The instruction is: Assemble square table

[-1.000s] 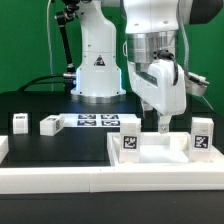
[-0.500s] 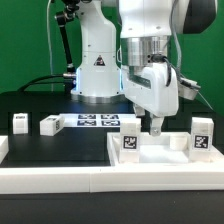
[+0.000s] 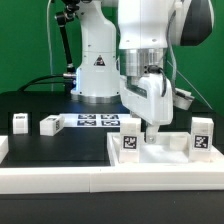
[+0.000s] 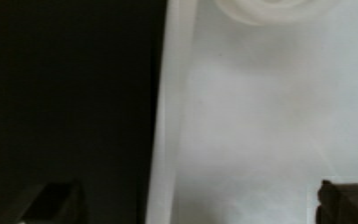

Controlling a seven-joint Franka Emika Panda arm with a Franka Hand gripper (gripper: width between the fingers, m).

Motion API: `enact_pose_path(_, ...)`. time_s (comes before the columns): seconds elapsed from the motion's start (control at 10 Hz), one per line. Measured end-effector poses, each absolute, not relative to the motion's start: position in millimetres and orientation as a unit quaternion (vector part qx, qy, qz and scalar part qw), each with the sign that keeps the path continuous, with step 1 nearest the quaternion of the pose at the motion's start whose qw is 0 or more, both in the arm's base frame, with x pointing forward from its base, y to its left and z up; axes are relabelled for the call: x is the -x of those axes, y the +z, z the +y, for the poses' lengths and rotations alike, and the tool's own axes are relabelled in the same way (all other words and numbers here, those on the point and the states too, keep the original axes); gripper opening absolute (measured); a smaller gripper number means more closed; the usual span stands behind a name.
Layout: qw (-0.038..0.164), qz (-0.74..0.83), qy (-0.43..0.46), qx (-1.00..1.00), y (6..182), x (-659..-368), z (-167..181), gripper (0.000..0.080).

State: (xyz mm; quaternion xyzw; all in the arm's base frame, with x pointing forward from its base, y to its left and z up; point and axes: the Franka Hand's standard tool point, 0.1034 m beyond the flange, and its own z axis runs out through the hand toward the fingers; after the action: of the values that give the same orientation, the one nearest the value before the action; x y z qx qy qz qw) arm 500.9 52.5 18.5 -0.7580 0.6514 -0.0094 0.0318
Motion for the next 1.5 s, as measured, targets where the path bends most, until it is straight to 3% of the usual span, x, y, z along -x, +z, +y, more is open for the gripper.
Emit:
enact_pose_path(0.3,0.025,0.651,-0.006,0.758,11.3,-497.2,50.2,0.0648)
enact_pose_path(0.4,0.023,0.651,-0.006,0.758,9.0,-496.3,49.4,0.0559)
enact_pose_path(0.5,0.022,0.651,-0.005,0.759,8.2,-495.9,49.2,0.0559)
enact_pose_path(0.7,0.022,0.650,-0.005,0.759,8.2,-496.1,48.9,0.0188)
enact_pose_path(0.8,0.018,0.647,0.003,0.762,6.6,-492.4,47.6,0.0188)
enact_pose_path(0.9,0.015,0.652,0.006,0.758,6.4,-490.3,42.0,0.0077)
enact_pose_path(1.5,0.013,0.651,0.007,0.759,6.3,-489.7,40.3,0.0077)
